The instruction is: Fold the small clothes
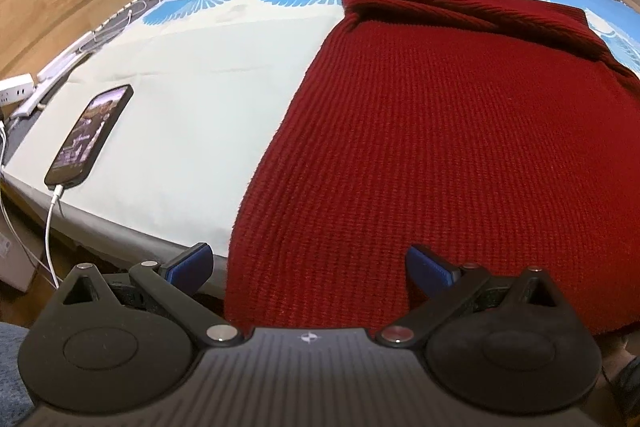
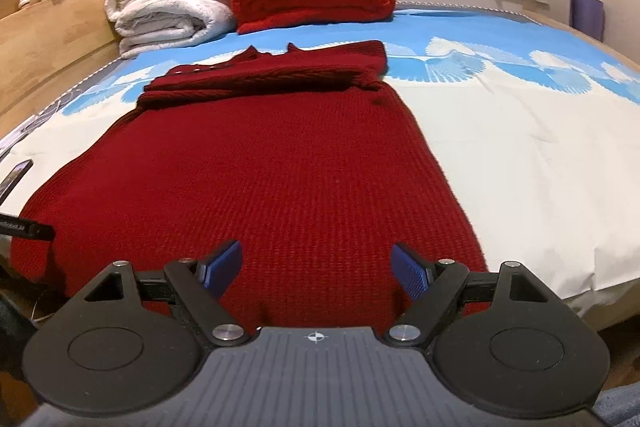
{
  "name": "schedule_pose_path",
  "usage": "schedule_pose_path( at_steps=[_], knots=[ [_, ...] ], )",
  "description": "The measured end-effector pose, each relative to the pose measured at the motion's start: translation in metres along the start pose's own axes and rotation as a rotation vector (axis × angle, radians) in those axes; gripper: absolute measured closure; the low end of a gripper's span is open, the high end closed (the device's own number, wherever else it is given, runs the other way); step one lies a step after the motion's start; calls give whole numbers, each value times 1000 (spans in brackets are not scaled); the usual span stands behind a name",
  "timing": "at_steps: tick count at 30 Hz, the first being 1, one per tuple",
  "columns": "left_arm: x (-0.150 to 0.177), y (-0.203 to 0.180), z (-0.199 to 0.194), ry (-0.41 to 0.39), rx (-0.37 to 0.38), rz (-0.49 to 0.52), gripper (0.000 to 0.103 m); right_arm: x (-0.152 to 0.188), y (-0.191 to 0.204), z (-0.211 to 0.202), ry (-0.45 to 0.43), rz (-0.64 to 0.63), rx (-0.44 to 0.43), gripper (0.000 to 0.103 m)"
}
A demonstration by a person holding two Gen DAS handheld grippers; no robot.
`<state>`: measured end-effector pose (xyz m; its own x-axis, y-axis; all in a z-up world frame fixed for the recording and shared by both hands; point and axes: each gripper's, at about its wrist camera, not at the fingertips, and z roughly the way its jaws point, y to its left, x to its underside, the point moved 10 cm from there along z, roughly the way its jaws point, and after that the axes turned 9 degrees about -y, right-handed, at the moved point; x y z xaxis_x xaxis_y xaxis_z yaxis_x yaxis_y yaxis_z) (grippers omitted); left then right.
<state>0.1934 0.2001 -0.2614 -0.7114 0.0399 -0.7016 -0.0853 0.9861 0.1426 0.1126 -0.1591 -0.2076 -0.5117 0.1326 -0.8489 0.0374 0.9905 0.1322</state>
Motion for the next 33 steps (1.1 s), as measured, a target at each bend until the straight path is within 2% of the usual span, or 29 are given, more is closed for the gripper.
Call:
schedule_pose_path(
  at_steps=[9, 14, 18, 29, 33],
  knots=[
    [3, 16, 2, 34, 39, -79, 0, 4, -42, 3, 22, 64, 92, 18],
    [1, 35, 2, 16, -11, -127, 0, 1, -66, 4, 20, 139, 150, 17],
    [-1, 39, 5, 15, -10, -144, 0, 9, -72, 11, 70, 185, 137, 17],
    [-10, 28, 27, 66, 72, -180, 0, -2, -99, 29, 81, 189, 179, 15],
    [-10, 31, 33, 72, 86, -223, 0, 3, -104, 38, 113, 257, 144, 8]
  ],
)
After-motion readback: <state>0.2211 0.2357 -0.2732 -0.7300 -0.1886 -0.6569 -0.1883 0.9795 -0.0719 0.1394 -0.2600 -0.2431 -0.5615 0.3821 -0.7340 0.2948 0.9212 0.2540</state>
